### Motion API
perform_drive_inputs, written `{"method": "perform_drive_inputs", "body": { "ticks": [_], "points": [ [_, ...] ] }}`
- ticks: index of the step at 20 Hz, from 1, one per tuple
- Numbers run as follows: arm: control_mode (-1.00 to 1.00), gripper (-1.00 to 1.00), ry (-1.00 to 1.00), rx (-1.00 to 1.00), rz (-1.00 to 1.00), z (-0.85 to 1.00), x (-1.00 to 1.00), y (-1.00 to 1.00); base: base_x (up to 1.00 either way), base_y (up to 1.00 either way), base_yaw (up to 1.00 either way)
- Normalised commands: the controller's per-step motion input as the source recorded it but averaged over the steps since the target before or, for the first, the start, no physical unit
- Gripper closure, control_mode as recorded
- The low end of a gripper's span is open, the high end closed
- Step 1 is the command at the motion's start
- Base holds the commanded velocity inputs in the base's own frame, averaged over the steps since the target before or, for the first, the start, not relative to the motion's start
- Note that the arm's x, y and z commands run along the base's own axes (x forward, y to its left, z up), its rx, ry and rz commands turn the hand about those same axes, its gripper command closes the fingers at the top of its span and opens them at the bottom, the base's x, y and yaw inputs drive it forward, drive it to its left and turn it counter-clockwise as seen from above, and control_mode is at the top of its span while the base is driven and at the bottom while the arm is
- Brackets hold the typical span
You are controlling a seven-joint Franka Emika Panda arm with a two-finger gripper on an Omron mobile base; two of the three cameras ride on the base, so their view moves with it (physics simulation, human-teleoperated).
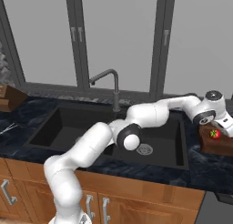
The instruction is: Pick up all produce items and place them in the sink. Turn on the sink faucet to wash them. Then turn the sink off and put them in the tray.
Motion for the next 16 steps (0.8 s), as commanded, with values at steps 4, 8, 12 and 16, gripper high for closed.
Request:
{"method": "perform_drive_inputs", "body": {
  "ticks": [4,8,12,16],
  "points": [
    [-1.00,-1.00,-0.08,0.00,-0.15,0.16,-0.97,0.49,0.00,0.00,0.00],
    [-1.00,-1.00,-0.14,0.00,-0.07,0.12,-1.00,0.92,0.00,0.00,0.00],
    [-1.00,-1.00,0.00,0.00,-0.01,0.00,-1.00,1.00,0.00,0.00,0.00],
    [-1.00,-1.00,0.00,0.00,0.00,0.00,-1.00,1.00,0.00,0.00,0.00]
  ]
}}
